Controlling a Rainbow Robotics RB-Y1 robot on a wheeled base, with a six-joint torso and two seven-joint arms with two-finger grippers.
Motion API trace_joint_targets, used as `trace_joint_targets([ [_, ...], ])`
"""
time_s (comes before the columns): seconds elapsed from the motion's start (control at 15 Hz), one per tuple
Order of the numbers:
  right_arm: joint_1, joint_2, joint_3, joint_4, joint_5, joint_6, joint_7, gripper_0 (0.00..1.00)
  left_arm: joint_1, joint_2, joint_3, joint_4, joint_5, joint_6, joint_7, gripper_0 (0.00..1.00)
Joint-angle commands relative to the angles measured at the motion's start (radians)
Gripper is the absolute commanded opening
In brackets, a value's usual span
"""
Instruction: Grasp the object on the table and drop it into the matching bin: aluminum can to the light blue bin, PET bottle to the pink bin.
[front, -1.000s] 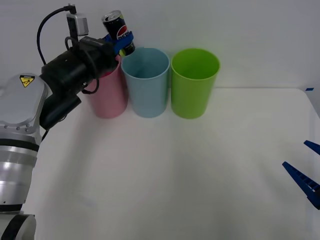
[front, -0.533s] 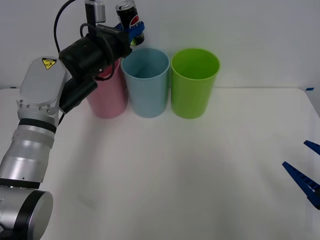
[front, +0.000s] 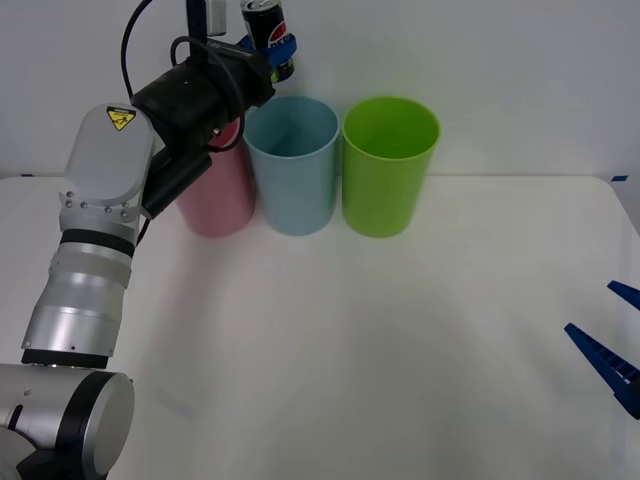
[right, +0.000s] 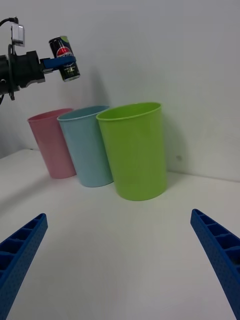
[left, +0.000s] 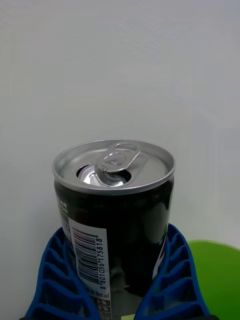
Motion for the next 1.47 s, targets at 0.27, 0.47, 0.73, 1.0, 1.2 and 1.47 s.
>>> trace_joint_targets([
  [0.27,0.000,0.000,0.000,0.000,0.000,0.000,0.000,1.00,0.000,-0.001,0.000,0.000,-0.001,-0.001,0.006,0.06],
  [0.47,0.000,0.000,0.000,0.000,0.000,0.000,0.000,1.00,0.001,0.001,0.000,0.000,-0.001,0.001,0.006,0.28],
  [0.73,0.000,0.000,0.000,0.000,0.000,0.000,0.000,1.00,0.003,0.001,0.005,-0.001,0.009,0.004,0.006,1.00],
  [1.0,0.000,0.000,0.000,0.000,0.000,0.000,0.000,1.00,0.009,0.001,0.006,-0.001,0.025,0.002,0.006,1.00],
  [1.2,0.000,0.000,0.000,0.000,0.000,0.000,0.000,1.00,0.023,0.001,0.005,-0.001,0.055,0.002,0.000,1.00],
  [1.47,0.000,0.000,0.000,0.000,0.000,0.000,0.000,1.00,0.053,0.036,-0.011,-0.003,0.160,-0.011,-0.024,1.00],
])
